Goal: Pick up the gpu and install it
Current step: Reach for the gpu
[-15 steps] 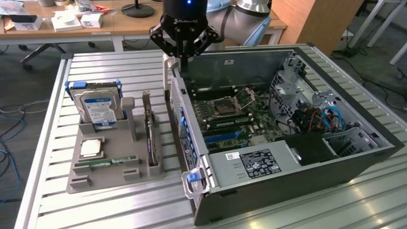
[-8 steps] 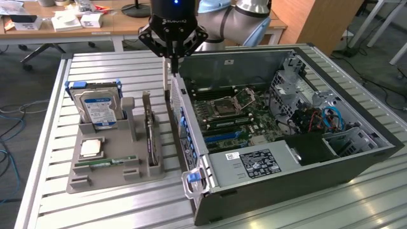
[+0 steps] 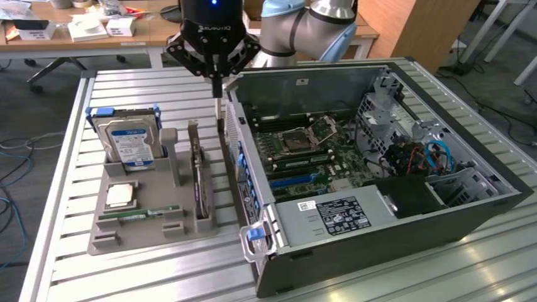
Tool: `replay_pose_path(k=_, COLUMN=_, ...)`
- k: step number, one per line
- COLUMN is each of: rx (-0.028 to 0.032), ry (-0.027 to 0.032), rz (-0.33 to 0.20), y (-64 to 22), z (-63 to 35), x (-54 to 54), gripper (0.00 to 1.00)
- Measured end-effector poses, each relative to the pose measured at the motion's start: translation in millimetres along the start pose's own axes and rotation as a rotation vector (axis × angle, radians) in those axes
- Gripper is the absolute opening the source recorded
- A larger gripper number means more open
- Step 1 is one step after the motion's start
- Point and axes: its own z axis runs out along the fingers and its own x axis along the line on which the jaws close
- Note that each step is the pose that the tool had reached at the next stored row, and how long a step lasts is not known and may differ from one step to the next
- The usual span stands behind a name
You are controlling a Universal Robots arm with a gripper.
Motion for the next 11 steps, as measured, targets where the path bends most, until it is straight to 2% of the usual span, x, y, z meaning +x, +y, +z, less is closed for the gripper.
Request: replay_pose_path(k=11, rx=0.0001, ry=-0.0001, rz=0.001, y=-1.7, z=-0.6, x=23.7, gripper=0.11)
